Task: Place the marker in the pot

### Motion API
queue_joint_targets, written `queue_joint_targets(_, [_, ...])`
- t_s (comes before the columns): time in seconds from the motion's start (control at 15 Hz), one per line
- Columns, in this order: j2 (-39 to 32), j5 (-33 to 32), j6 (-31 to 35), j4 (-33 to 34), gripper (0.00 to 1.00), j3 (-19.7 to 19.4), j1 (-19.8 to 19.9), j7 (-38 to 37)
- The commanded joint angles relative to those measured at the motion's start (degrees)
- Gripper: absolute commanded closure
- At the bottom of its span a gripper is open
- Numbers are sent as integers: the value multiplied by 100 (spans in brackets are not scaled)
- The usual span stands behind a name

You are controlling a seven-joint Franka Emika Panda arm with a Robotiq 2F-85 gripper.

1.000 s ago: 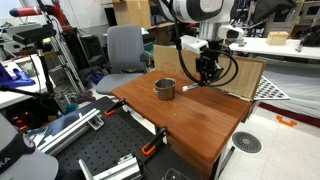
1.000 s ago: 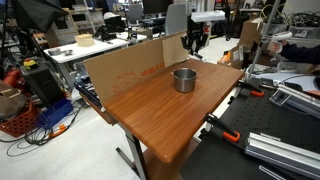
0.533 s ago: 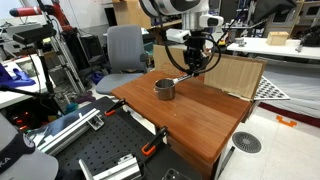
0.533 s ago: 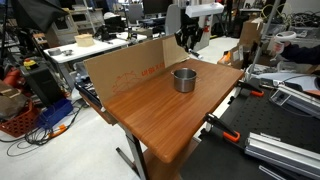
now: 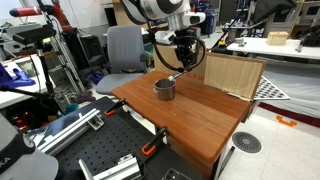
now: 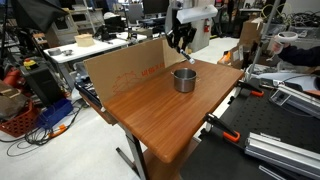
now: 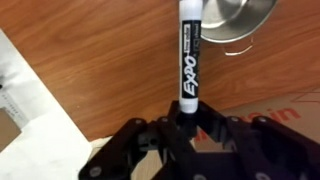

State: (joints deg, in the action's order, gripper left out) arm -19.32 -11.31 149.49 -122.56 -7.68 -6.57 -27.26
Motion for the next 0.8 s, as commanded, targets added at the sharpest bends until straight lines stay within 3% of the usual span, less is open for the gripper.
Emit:
queue_joint_targets(0.0, [124, -513, 591, -260, 94, -225, -307, -556])
queue_joint_targets(0.73, [-68, -1571, 1493, -625, 94, -864, -1134, -1591])
